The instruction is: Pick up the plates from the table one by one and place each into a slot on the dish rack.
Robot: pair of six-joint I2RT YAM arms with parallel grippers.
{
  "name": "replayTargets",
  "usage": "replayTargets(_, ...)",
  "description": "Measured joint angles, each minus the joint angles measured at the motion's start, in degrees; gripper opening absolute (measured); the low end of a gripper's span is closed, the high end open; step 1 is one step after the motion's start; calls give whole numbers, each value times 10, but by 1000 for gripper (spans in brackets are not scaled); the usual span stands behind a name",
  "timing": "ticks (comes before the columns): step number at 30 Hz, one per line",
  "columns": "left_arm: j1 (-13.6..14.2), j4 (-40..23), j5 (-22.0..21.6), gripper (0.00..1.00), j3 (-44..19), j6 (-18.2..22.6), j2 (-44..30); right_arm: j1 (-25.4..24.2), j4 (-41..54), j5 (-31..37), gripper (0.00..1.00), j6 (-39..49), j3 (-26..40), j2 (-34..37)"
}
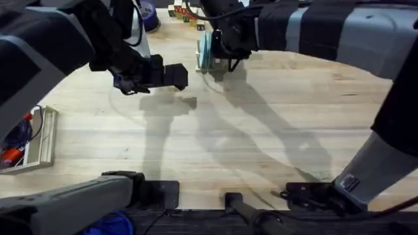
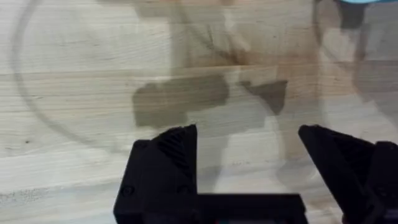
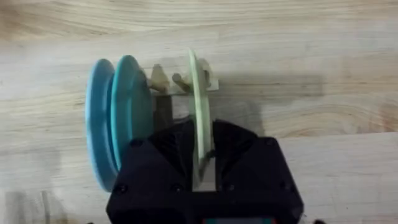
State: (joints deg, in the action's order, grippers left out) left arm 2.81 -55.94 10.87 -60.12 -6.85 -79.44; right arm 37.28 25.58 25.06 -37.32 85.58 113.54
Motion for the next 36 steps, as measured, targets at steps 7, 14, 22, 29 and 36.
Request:
replayTargets(7, 0, 0, 0, 992, 0, 0, 0, 0, 0, 0, 307, 0, 0, 0)
replayTargets(14, 0, 0, 0, 993, 0, 0, 0, 0, 0, 0, 337, 0, 0, 0)
replayTargets(22, 0, 0, 0, 994, 0, 0, 0, 0, 0, 0, 331, 0, 0, 0)
replayTargets(29, 0, 0, 0, 993, 0, 0, 0, 0, 2, 0, 326, 3, 10, 0)
replayTargets(36, 0, 0, 0, 992, 0, 0, 0, 0, 21, 0, 325, 11, 42, -4)
